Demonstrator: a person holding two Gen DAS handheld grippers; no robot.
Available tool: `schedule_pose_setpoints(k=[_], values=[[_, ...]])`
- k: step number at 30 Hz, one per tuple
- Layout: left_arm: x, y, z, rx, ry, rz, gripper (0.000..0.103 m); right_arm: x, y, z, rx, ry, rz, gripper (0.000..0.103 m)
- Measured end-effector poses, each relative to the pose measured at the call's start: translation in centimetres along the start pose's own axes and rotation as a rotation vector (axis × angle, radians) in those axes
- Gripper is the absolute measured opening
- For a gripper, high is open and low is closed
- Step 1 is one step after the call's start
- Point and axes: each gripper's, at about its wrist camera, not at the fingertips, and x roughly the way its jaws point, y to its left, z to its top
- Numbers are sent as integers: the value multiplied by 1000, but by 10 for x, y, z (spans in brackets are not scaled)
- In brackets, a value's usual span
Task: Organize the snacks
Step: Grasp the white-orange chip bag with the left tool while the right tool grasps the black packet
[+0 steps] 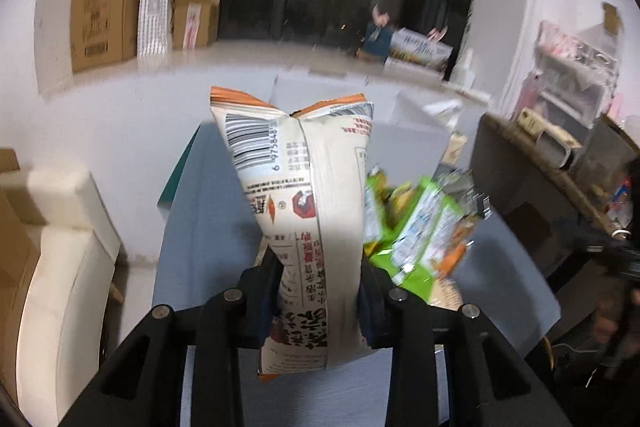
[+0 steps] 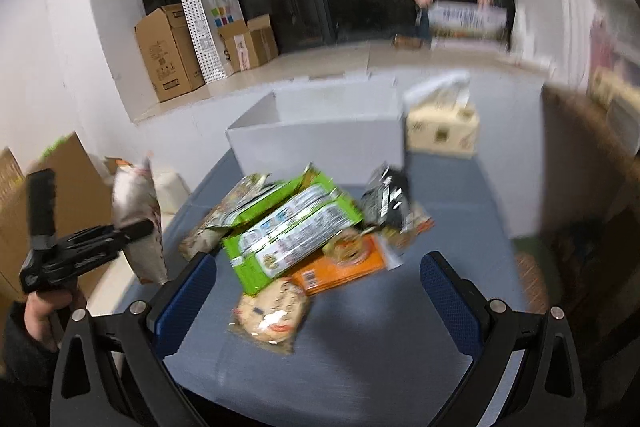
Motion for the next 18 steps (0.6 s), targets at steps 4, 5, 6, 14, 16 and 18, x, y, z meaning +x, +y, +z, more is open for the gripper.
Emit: schedule_pose_setpoints(k=[4,5,6,14,16,18], values=[[-17,-11,8,33,-40,-22,37,34,-28,13,47,10,-44,103],[-19,-13,9,36,-45,-32,37,40,-36,16,64,10,-55,103],[-21,-17,11,39,-49,-41,37,49,-46,22,95,16,-61,103],[-20,-29,14,70,-51,-61,37,114,-78,59,95,78,-101,99],[-17,-29,13,69,-43,-58,37,134,-81,60,73,136,-116,68],[-15,-30,11,69,-39,-58,37,141,-82,58,53,145,-87,36]])
